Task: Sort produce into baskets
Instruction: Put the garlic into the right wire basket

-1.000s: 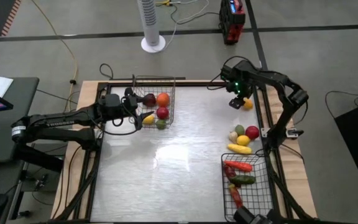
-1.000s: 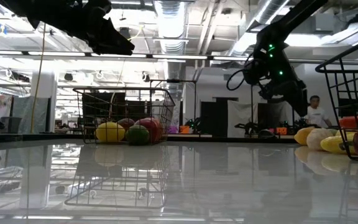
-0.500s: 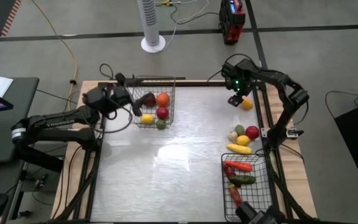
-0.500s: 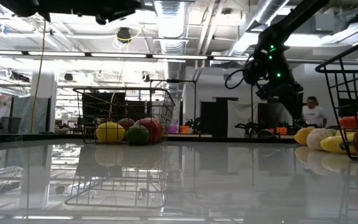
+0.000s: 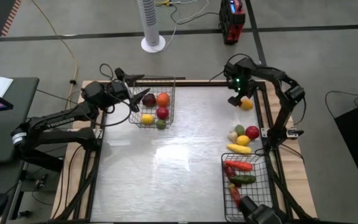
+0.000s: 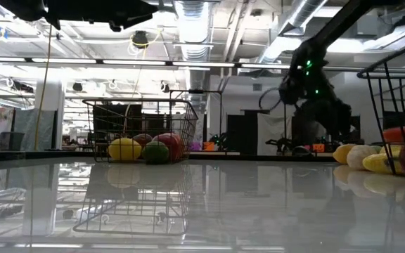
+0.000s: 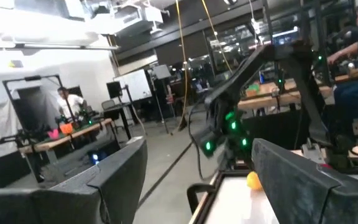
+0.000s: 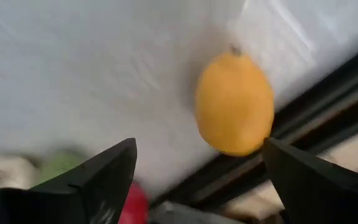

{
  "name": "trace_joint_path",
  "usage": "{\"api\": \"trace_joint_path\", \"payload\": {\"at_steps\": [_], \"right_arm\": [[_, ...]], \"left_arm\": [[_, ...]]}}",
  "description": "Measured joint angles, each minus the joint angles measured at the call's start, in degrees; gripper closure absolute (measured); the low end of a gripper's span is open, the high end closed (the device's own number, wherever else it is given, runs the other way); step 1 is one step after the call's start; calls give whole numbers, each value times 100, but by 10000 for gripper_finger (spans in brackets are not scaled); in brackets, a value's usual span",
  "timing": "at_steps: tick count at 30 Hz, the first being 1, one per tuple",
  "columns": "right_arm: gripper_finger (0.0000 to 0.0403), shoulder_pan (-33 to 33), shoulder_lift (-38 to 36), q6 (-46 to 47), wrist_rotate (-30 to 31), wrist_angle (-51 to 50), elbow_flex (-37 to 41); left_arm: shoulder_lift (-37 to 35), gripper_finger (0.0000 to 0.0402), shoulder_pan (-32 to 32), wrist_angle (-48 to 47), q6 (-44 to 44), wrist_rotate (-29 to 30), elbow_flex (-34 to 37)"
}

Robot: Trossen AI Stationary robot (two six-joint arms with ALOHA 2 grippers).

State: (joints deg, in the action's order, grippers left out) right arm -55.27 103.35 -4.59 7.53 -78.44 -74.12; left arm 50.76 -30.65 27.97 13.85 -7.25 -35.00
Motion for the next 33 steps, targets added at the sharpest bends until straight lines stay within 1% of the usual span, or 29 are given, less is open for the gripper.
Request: {"api": "trace_joint_path", "payload": {"at_steps": [3, 7, 10, 15, 17, 19, 22, 25, 28, 30, 33], "right_arm": [[31, 16, 204, -19, 189, -270, -287], [41, -29, 498, -65, -15, -714, -615], [48, -39, 635, -138, -22, -1194, -933], [57, 19, 515, -159, -285, -1182, -1179], [62, 155, 279, 148, -360, -1131, -1190], [69, 448, -39, 317, -494, -1051, -1021], [77, 1067, -447, 662, -773, -1059, -568], [79, 1799, -624, 983, -1242, -920, 5], [78, 2552, -685, 1416, -1713, -650, 474], [78, 2983, -610, 1681, -1854, -471, 651], [79, 3408, -443, 1997, -1979, -359, 779]], "left_arm": [[41, 123, 0, -3, 44, 0, 0], [33, 123, 0, -25, 48, 9, 0], [39, 123, 0, -42, 48, 4, 0], [35, 123, 0, -167, 118, 83, 0], [35, 123, 0, -303, 276, 197, 2], [35, 123, -7, -466, 458, 394, 2], [31, 123, -95, -678, 562, 632, 2], [12, 123, -226, -713, 519, 547, 2], [-13, 123, -308, -691, 349, 274, 2], [-23, 123, -313, -719, 240, 163, 2], [-72, 123, -310, -795, 150, 144, 2]]}}
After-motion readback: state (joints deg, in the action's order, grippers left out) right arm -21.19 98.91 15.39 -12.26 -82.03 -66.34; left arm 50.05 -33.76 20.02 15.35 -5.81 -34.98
